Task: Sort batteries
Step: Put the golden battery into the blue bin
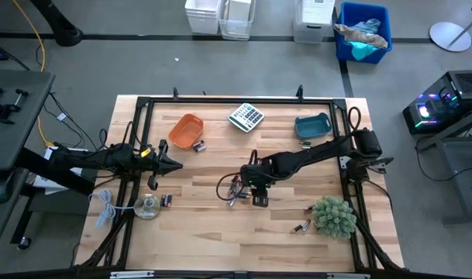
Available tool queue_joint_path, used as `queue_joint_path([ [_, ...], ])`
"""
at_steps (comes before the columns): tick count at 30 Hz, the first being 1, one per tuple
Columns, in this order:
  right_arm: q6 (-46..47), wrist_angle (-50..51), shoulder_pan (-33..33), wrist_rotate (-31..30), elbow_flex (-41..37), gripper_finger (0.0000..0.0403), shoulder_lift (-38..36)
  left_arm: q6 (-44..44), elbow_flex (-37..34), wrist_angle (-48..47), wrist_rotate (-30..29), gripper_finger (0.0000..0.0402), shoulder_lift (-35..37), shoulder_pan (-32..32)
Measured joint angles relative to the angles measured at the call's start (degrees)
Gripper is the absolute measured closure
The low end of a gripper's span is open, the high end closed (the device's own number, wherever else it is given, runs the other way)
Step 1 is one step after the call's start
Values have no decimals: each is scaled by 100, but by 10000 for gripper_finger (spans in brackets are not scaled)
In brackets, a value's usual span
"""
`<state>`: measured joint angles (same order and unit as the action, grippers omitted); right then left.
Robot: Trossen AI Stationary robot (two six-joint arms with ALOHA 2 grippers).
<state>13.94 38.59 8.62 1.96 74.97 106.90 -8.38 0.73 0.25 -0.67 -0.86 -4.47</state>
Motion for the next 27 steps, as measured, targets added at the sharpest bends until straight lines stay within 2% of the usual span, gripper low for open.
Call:
queue_joint_path([
  [7, 234, -60, 4, -118, -390, 230, 5, 0, 0, 0, 0, 396, 0, -1],
  [10, 165, -69, 11, -314, -461, 231, 5, 0, 0, 0, 0, 396, 2, 0],
  [17, -95, -350, 11, -337, -461, 231, 9, 0, 0, 0, 0, 396, 0, -1],
  [27, -120, -515, 130, -316, -422, 233, 636, 1, 0, 2, 1, 396, 0, 0],
])
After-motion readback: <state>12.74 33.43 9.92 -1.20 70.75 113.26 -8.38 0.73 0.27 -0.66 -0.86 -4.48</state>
